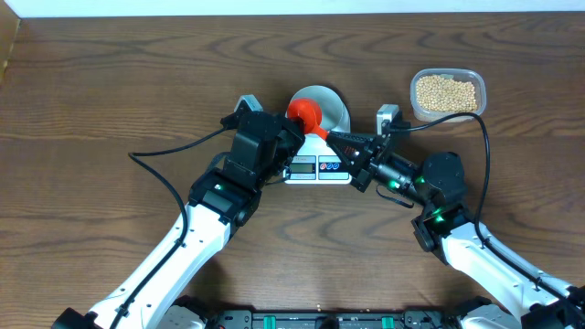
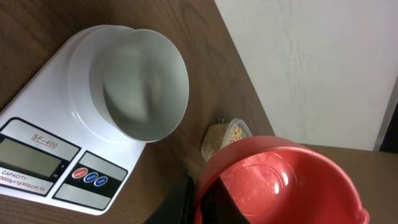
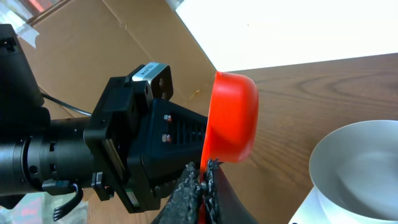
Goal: Scoop item into bowl and weigh 50g on scale
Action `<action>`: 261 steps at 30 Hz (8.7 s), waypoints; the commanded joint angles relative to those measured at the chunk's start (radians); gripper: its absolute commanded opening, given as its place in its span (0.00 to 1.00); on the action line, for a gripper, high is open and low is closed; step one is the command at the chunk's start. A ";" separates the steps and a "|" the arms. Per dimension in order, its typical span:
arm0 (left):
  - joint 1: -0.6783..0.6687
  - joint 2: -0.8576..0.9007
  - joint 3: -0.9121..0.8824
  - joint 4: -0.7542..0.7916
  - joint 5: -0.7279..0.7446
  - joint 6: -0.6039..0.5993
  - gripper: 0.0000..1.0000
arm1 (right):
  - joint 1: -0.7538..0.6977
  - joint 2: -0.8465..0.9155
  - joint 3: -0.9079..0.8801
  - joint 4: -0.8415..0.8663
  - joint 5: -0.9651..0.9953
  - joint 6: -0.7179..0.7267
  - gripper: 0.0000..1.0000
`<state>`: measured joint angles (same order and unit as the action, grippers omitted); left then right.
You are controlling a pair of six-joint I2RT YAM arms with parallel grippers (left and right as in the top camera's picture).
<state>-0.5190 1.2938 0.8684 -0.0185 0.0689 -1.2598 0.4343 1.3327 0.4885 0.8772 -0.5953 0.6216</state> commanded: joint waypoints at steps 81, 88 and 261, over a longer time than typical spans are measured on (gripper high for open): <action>-0.008 0.016 0.013 -0.212 -0.224 0.009 0.66 | -0.219 0.003 0.140 -0.071 0.267 -0.193 0.01; -0.008 0.019 0.013 -0.192 -0.291 0.087 0.11 | -0.257 0.003 0.262 -0.188 0.276 -0.272 0.01; -0.150 0.474 0.091 -0.066 -0.072 1.229 0.07 | -0.309 0.061 0.329 -0.260 0.425 -0.312 0.01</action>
<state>-0.6704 1.7214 0.9447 -0.1116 -0.0044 -0.0257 0.1291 1.3922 0.7895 0.6167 -0.1825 0.3031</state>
